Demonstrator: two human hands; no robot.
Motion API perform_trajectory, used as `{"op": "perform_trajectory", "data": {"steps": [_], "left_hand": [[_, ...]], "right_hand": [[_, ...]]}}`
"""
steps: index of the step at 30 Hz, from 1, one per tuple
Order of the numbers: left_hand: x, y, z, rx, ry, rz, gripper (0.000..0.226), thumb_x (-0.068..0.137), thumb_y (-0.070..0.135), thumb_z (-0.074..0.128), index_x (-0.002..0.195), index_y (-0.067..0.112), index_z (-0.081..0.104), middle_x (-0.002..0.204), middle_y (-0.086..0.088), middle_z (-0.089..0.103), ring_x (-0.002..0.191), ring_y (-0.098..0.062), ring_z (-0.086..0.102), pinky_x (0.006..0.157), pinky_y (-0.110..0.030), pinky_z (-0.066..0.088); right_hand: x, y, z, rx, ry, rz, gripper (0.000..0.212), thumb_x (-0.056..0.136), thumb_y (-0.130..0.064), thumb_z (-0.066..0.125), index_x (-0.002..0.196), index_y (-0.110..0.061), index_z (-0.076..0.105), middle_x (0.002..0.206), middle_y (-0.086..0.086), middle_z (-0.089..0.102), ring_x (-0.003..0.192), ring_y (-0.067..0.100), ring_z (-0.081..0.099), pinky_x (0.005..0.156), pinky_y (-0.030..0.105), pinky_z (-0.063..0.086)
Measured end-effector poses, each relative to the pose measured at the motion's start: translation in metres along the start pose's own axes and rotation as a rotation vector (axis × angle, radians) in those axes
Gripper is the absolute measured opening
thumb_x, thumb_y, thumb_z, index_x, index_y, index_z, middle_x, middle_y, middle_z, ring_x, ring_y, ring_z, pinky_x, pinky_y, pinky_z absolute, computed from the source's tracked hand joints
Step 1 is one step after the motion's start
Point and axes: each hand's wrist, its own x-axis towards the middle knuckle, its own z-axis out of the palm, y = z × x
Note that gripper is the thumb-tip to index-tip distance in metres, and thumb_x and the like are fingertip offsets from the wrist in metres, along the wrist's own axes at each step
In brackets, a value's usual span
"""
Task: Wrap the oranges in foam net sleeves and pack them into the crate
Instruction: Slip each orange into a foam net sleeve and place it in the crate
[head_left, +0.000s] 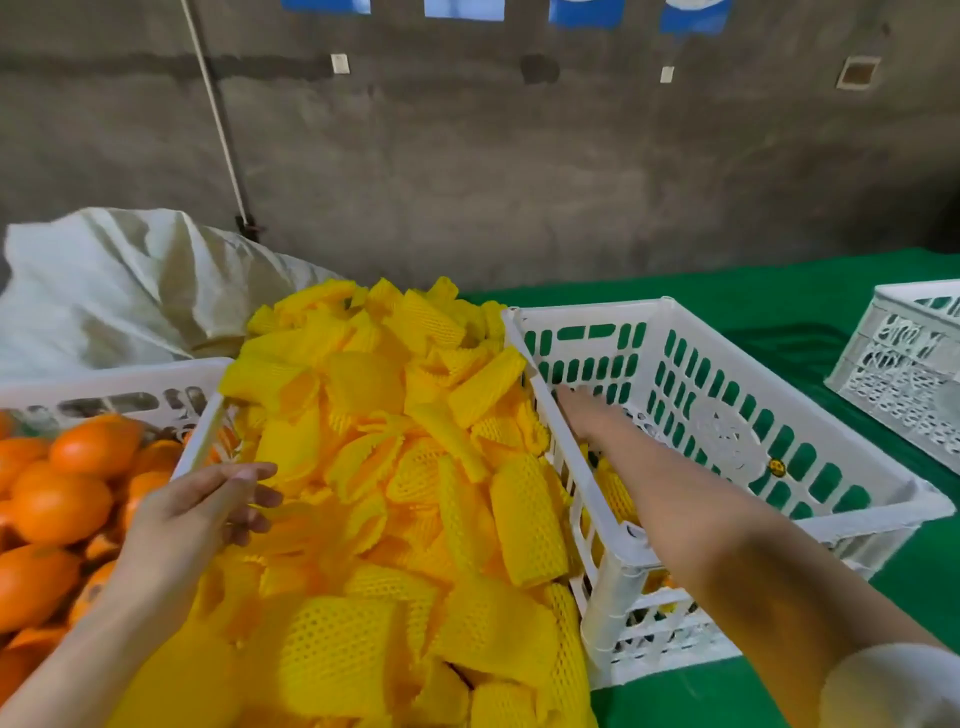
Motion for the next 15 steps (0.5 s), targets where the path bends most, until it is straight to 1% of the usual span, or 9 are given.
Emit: {"op": "perform_trajectory", "data": {"steps": [2, 4, 6, 7, 8, 10, 12, 13, 15], "left_hand": [[-0.001, 0.003, 0.0, -0.01, 0.006, 0.007, 0.02, 0.096, 0.01, 0.05, 0.089, 0.012, 0.069, 0.072, -0.006, 0.069, 0.055, -0.015, 0.058, 0.047, -0.022, 0.047], [-0.003, 0.005, 0.0, -0.019, -0.001, 0.001, 0.019, 0.095, 0.01, 0.051, 0.09, 0.011, 0.069, 0.076, -0.009, 0.069, 0.058, -0.019, 0.057, 0.049, -0.025, 0.046], [-0.004, 0.007, 0.001, -0.03, 0.0, -0.004, 0.018, 0.095, 0.01, 0.052, 0.09, 0.009, 0.069, 0.075, -0.009, 0.068, 0.059, -0.02, 0.056, 0.053, -0.029, 0.043], [-0.004, 0.006, 0.001, -0.038, 0.005, -0.008, 0.018, 0.095, 0.01, 0.052, 0.09, 0.009, 0.069, 0.073, -0.008, 0.068, 0.058, -0.019, 0.056, 0.053, -0.029, 0.042], [-0.004, 0.008, 0.002, -0.044, 0.007, -0.012, 0.018, 0.095, 0.01, 0.053, 0.09, 0.009, 0.07, 0.072, -0.007, 0.068, 0.056, -0.017, 0.056, 0.053, -0.029, 0.042], [-0.005, 0.008, 0.001, -0.066, 0.003, -0.007, 0.018, 0.095, 0.01, 0.053, 0.089, 0.01, 0.07, 0.071, -0.006, 0.069, 0.054, -0.013, 0.058, 0.051, -0.026, 0.042], [-0.006, 0.009, -0.001, -0.094, -0.012, 0.016, 0.017, 0.094, 0.013, 0.054, 0.089, 0.012, 0.071, 0.069, -0.005, 0.069, 0.053, -0.012, 0.058, 0.048, -0.022, 0.043], [-0.007, 0.009, -0.001, -0.112, -0.017, 0.026, 0.017, 0.094, 0.014, 0.055, 0.089, 0.012, 0.071, 0.069, -0.005, 0.069, 0.053, -0.012, 0.058, 0.047, -0.02, 0.043], [-0.007, 0.01, -0.004, -0.15, -0.018, 0.027, 0.017, 0.093, 0.016, 0.056, 0.09, 0.011, 0.072, 0.069, -0.006, 0.069, 0.053, -0.012, 0.059, 0.046, -0.018, 0.042]], "right_hand": [[-0.011, -0.015, -0.015, 0.11, 0.364, -0.1, 0.048, 0.094, -0.016, 0.047, 0.141, -0.012, 0.035, 0.138, 0.015, 0.042, 0.125, 0.035, 0.042, 0.103, 0.049, 0.037], [-0.03, -0.033, -0.032, 0.351, 0.623, -0.228, 0.038, 0.092, -0.01, 0.052, 0.13, -0.007, 0.048, 0.13, 0.014, 0.052, 0.121, 0.029, 0.048, 0.101, 0.039, 0.04], [-0.049, -0.051, -0.042, 0.465, 0.777, -0.381, 0.026, 0.094, -0.011, 0.05, 0.118, -0.005, 0.057, 0.12, 0.012, 0.059, 0.114, 0.026, 0.052, 0.094, 0.03, 0.039], [-0.059, -0.062, -0.044, 0.441, 0.794, -0.477, 0.022, 0.094, -0.012, 0.051, 0.113, -0.005, 0.059, 0.115, 0.011, 0.061, 0.109, 0.026, 0.054, 0.09, 0.029, 0.039], [-0.068, -0.074, -0.044, 0.377, 0.753, -0.573, 0.021, 0.094, -0.016, 0.052, 0.111, -0.006, 0.06, 0.111, 0.01, 0.062, 0.106, 0.026, 0.056, 0.087, 0.029, 0.04], [-0.078, -0.098, -0.037, 0.146, 0.555, -0.687, 0.032, 0.092, -0.031, 0.054, 0.115, -0.009, 0.058, 0.115, 0.008, 0.061, 0.107, 0.025, 0.056, 0.087, 0.034, 0.043], [-0.082, -0.116, -0.024, -0.078, 0.328, -0.635, 0.051, 0.089, -0.049, 0.053, 0.122, -0.01, 0.051, 0.124, 0.011, 0.055, 0.115, 0.029, 0.051, 0.089, 0.039, 0.043], [-0.083, -0.122, -0.018, -0.144, 0.242, -0.587, 0.06, 0.087, -0.054, 0.054, 0.125, -0.009, 0.048, 0.128, 0.014, 0.051, 0.118, 0.031, 0.048, 0.09, 0.04, 0.042], [-0.083, -0.126, -0.008, -0.235, 0.127, -0.498, 0.072, 0.082, -0.058, 0.058, 0.13, -0.008, 0.042, 0.132, 0.016, 0.046, 0.122, 0.033, 0.045, 0.094, 0.041, 0.041]]}}
